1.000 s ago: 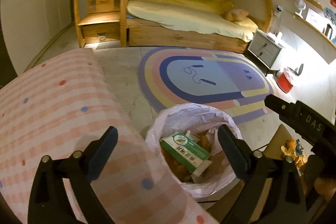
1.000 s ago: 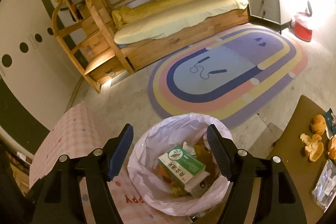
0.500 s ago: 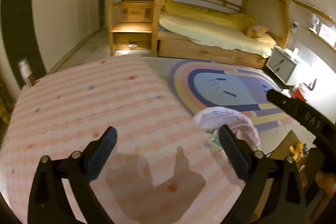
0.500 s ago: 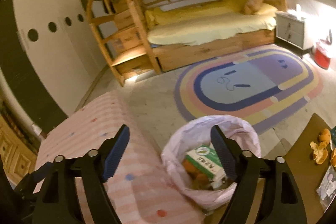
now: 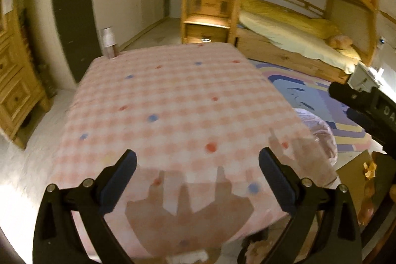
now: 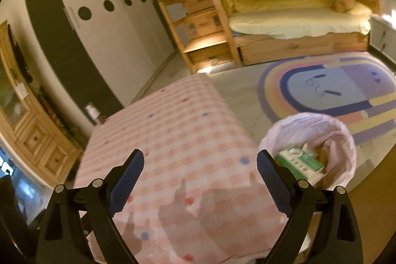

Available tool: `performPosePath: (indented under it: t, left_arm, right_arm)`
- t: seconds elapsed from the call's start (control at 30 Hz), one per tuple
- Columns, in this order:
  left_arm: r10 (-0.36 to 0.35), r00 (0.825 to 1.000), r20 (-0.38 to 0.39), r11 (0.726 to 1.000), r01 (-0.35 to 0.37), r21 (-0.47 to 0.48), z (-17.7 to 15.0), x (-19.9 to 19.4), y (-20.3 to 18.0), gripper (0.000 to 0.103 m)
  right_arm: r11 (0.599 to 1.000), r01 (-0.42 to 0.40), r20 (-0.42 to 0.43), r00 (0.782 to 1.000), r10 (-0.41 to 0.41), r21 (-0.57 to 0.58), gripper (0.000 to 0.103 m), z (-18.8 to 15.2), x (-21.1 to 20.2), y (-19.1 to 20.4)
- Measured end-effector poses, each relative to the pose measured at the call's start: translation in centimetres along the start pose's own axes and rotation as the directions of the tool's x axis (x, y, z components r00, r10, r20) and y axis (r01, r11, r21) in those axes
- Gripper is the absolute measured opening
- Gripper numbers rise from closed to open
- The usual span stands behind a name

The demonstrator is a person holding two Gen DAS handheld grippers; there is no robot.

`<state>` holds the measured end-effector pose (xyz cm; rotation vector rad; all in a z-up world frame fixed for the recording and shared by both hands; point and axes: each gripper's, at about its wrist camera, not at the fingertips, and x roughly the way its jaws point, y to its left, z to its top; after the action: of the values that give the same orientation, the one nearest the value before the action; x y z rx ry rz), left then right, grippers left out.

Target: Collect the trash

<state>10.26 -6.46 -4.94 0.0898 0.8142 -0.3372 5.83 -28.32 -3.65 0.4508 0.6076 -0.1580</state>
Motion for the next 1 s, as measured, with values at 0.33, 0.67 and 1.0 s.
performPosePath:
  t: [0.33, 0.67, 1.0]
  left_arm:
    - [0.157, 0.988, 0.009, 0.987, -0.157, -0.035, -2.7, -7.0, 3.9, 0.096]
    - [0.208, 0.978, 0.023, 0.977, -0.207, -0.045, -4.2, -11.7, 4.7, 0.096]
    - [0.206, 0.978, 0.042, 0.978, -0.205, -0.038, -3.9, -12.5, 3.9, 0.096]
  right_arm:
    - [0.974, 0.051, -0.051, 0.997, -0.064, -0.223, 0.095, -3.0, -5.3, 3.8]
    - [0.957, 0.080, -0.090, 0.990, -0.109, -0.279, 0.096, -4.8, -10.3, 3.2]
    - [0.948, 0.070, -0.062, 0.994, -0.093, -0.309, 0.096, -4.8, -11.5, 4.3]
